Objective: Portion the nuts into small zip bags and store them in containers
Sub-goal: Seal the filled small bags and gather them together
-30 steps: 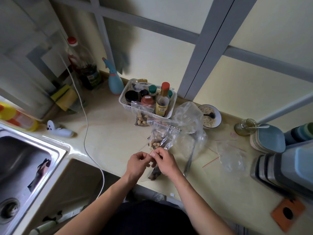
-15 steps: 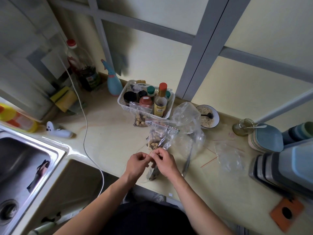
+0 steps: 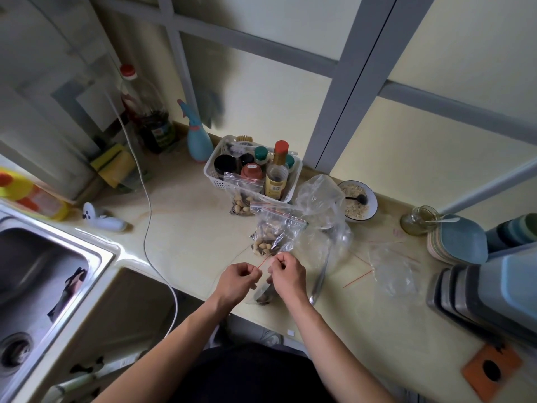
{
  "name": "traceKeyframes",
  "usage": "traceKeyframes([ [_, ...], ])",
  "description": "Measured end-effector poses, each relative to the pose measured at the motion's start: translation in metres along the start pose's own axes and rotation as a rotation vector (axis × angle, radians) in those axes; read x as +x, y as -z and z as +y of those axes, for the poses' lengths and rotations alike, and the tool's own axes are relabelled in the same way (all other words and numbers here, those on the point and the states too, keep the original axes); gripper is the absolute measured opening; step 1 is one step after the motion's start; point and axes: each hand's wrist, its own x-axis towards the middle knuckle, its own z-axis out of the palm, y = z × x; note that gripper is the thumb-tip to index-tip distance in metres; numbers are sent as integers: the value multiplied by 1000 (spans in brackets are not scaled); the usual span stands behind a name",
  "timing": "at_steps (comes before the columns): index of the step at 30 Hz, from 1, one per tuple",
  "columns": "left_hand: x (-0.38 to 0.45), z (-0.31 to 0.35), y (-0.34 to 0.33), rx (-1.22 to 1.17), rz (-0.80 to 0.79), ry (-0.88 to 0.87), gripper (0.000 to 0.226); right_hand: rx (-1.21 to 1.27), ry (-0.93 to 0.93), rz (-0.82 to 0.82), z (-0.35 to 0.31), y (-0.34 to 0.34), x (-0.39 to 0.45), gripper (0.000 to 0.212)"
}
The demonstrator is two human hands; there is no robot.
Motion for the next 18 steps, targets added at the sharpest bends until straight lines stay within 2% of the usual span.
traceKeyframes([
  [8,-3,-1,1,29,12,7,22,84,-43,110,-2,6,3,18],
  [18,-8,-8,7,29,66,40,20,187,-137,160,2,10,16,13],
])
